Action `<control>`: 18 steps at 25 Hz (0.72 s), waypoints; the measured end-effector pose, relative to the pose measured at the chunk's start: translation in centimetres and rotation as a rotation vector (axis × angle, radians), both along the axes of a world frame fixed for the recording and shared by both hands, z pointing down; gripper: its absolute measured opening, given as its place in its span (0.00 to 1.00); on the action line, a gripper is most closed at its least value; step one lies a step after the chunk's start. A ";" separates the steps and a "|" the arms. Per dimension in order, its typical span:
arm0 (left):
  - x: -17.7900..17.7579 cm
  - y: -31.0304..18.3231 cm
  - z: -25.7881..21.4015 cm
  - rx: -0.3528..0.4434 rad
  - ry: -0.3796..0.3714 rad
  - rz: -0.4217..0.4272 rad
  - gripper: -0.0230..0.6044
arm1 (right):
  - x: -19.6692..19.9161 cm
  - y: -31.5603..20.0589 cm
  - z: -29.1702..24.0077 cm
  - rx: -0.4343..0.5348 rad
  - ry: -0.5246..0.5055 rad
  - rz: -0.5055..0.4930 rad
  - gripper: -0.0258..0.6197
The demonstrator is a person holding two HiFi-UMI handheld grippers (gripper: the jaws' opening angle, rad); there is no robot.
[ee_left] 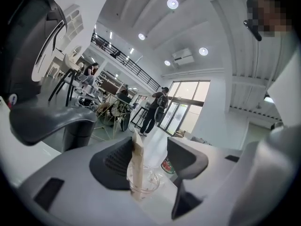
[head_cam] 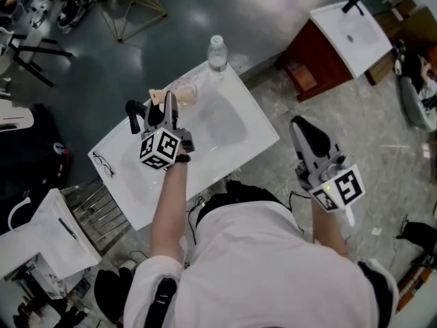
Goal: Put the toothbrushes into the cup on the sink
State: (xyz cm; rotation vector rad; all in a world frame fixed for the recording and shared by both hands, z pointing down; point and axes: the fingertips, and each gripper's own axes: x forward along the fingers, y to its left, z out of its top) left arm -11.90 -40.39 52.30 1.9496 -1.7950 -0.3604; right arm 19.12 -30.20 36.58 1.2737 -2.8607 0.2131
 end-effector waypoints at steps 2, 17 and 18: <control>0.0 0.3 -0.7 0.016 -0.013 -0.004 0.39 | 0.0 0.0 -0.1 0.003 -0.004 -0.004 0.12; -0.3 5.4 -7.5 0.137 -0.108 -0.011 0.40 | -2.9 0.4 -1.5 0.037 -0.044 -0.097 0.12; -0.4 6.1 -8.1 0.148 -0.116 -0.011 0.39 | -3.4 0.4 -1.6 0.043 -0.047 -0.111 0.12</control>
